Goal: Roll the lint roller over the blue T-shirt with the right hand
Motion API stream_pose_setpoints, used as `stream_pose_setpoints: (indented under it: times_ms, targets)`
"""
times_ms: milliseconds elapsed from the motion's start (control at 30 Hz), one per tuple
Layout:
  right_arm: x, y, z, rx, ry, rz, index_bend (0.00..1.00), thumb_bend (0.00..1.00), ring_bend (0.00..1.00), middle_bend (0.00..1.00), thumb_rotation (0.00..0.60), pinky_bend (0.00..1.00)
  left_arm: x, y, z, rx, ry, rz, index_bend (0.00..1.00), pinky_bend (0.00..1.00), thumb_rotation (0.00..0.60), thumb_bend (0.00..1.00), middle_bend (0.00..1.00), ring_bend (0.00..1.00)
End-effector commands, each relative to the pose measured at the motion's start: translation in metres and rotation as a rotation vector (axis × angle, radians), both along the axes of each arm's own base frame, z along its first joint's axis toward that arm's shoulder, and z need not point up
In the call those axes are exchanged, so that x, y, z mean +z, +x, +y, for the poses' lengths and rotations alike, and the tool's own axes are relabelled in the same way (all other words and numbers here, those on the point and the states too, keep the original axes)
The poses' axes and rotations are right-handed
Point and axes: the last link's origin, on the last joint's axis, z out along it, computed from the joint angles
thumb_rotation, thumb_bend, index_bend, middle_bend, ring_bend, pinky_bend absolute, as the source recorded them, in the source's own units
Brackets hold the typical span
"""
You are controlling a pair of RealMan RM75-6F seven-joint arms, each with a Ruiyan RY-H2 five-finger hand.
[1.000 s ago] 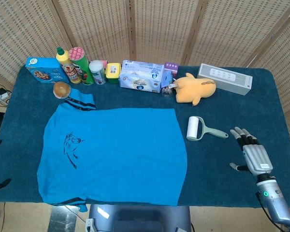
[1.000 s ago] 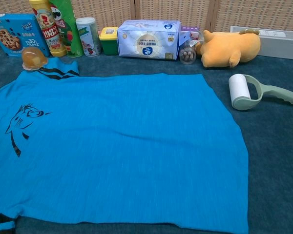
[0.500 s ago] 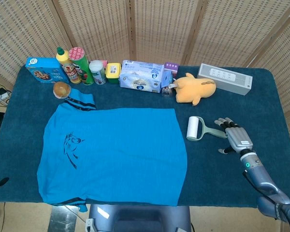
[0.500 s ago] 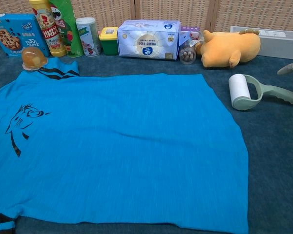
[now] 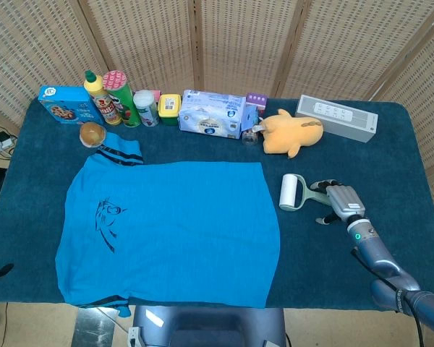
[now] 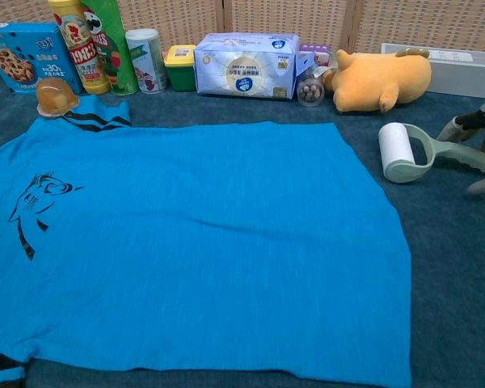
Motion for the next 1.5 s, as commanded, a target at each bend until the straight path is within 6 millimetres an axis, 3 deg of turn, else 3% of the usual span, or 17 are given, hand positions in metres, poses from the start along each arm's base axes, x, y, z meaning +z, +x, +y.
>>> stream_pose_setpoints:
  times_ms: [33, 267, 600, 833, 900, 1067, 1400, 1500]
  targets:
    - [-0.002, 0.003, -0.001, 0.001, -0.002, -0.005, 0.26, 0.12, 0.27, 0.32, 0.600, 0.38, 0.000, 0.000, 0.000, 0.002, 0.003, -0.001, 0.00, 0.00, 0.600, 0.09, 0.00, 0.00]
    - [-0.008, 0.011, -0.005, -0.003, 0.005, -0.020, 0.30, 0.24, 0.40, 0.41, 0.600, 0.58, 0.000, 0.000, 0.001, 0.004, 0.002, 0.001, 0.00, 0.00, 0.600, 0.09, 0.00, 0.00]
    - [-0.019, 0.014, -0.018, -0.046, 0.017, 0.008, 0.41, 0.38, 0.51, 0.54, 0.600, 0.65, -0.001, -0.001, 0.001, 0.006, 0.001, 0.001, 0.00, 0.00, 0.600, 0.09, 0.00, 0.00]
    - [-0.026, 0.021, -0.021, -0.065, 0.013, -0.008, 0.55, 0.91, 0.65, 0.66, 0.600, 0.81, -0.001, -0.001, 0.002, 0.008, 0.002, 0.001, 0.00, 0.00, 0.600, 0.09, 0.00, 0.00]
    - [-0.026, 0.025, -0.020, -0.071, 0.009, -0.041, 0.58, 0.99, 0.70, 0.69, 0.600, 0.88, 0.000, -0.001, 0.002, 0.010, 0.004, -0.001, 0.00, 0.00, 0.600, 0.09, 0.00, 0.00]
    - [-0.019, 0.037, -0.015, 0.008, -0.024, -0.068, 0.59, 1.00, 0.74, 0.70, 0.600, 0.97, 0.000, -0.001, 0.001, 0.007, 0.004, -0.003, 0.00, 0.00, 0.600, 0.09, 0.00, 0.00]
    - [-0.007, 0.076, -0.015, 0.273, -0.021, -0.019, 0.58, 1.00, 0.74, 0.70, 0.600, 0.98, 0.000, 0.000, 0.000, -0.001, -0.003, -0.009, 0.00, 0.00, 0.600, 0.09, 0.00, 0.00]
    - [-0.008, 0.098, -0.019, 0.346, 0.018, 0.001, 0.58, 1.00, 0.74, 0.70, 0.600, 0.98, 0.000, 0.000, -0.001, -0.005, -0.008, -0.010, 0.00, 0.00, 0.600, 0.09, 0.00, 0.00]
